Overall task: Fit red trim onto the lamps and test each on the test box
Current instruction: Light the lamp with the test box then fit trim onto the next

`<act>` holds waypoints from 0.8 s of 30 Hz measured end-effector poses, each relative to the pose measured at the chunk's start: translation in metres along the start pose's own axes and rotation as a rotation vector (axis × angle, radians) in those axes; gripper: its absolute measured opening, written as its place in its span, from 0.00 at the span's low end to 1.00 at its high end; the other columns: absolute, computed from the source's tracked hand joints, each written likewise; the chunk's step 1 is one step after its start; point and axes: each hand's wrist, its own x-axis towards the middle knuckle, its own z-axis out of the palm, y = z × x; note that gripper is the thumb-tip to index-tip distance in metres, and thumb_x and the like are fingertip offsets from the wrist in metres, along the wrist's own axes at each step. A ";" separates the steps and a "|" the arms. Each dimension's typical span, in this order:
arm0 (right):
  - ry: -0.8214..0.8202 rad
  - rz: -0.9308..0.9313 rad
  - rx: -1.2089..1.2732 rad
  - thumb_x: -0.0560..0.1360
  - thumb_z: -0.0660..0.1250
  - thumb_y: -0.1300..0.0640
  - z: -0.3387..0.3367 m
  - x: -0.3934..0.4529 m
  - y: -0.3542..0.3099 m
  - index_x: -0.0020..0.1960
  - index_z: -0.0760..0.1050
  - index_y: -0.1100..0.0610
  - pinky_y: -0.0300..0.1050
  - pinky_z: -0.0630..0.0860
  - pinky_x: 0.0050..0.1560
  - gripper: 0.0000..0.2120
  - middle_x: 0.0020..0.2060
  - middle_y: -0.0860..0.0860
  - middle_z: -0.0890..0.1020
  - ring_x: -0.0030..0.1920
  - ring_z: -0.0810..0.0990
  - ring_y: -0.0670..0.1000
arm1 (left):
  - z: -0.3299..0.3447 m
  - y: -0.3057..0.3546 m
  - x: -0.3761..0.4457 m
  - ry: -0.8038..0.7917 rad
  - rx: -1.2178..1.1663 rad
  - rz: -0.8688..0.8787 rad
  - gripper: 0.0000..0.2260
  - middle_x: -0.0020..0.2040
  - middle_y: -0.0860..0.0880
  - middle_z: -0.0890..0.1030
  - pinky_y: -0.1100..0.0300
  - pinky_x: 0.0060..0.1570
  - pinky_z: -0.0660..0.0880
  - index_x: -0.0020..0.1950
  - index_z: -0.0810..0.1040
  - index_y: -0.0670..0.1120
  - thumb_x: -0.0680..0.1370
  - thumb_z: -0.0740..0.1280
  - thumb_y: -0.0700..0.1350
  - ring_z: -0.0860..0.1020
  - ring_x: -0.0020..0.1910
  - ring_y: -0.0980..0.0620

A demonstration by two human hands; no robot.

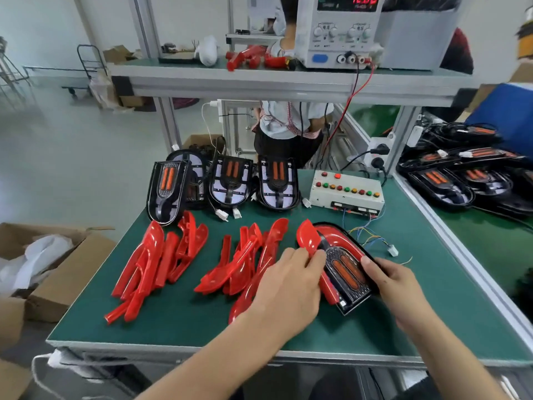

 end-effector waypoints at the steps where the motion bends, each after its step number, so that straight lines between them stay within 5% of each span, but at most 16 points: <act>1: 0.004 -0.009 0.004 0.82 0.67 0.55 0.001 -0.002 0.000 0.49 0.85 0.60 0.37 0.81 0.38 0.11 0.42 0.57 0.88 0.38 0.85 0.49 | 0.007 0.004 0.002 -0.031 0.026 -0.012 0.23 0.58 0.44 0.77 0.50 0.53 0.78 0.74 0.69 0.43 0.78 0.63 0.40 0.74 0.56 0.43; 13: 0.081 -0.126 -0.155 0.83 0.66 0.51 0.001 -0.009 0.003 0.44 0.84 0.54 0.30 0.73 0.34 0.13 0.34 0.46 0.86 0.32 0.80 0.39 | 0.033 0.013 0.015 -0.115 0.285 -0.039 0.30 0.66 0.42 0.73 0.50 0.61 0.72 0.81 0.56 0.43 0.80 0.61 0.44 0.70 0.63 0.42; 21: 0.069 -0.087 -0.080 0.82 0.67 0.50 0.001 -0.008 0.010 0.48 0.85 0.53 0.42 0.81 0.41 0.11 0.40 0.50 0.88 0.40 0.86 0.47 | 0.037 0.011 0.010 -0.160 0.321 0.038 0.29 0.66 0.43 0.71 0.49 0.62 0.70 0.82 0.54 0.44 0.82 0.57 0.48 0.69 0.63 0.42; 24: 0.073 -0.070 -0.043 0.82 0.67 0.50 0.000 -0.009 0.011 0.48 0.86 0.53 0.39 0.80 0.37 0.11 0.40 0.52 0.88 0.39 0.86 0.48 | 0.037 0.008 0.011 -0.136 0.250 0.058 0.29 0.65 0.45 0.72 0.50 0.61 0.70 0.83 0.51 0.46 0.83 0.54 0.50 0.70 0.61 0.45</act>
